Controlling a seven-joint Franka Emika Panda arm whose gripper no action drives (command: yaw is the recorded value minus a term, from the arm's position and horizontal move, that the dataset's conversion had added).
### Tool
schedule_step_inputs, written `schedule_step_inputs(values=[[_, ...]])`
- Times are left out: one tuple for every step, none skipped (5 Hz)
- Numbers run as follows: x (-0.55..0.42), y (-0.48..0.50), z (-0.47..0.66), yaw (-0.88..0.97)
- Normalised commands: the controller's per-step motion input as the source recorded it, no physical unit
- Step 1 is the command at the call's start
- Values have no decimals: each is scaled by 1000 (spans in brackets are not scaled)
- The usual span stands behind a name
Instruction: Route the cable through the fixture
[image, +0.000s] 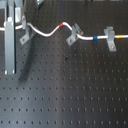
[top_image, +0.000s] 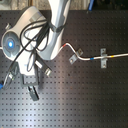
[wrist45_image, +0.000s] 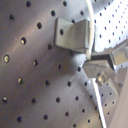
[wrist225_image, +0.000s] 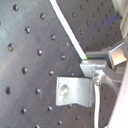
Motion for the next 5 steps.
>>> schedule_step_inputs(values=[[-51,-112,358,614],[-46,-1,267,780],[-59,6,235,808],[-126,21,83,828],[-82,-79,79,743]])
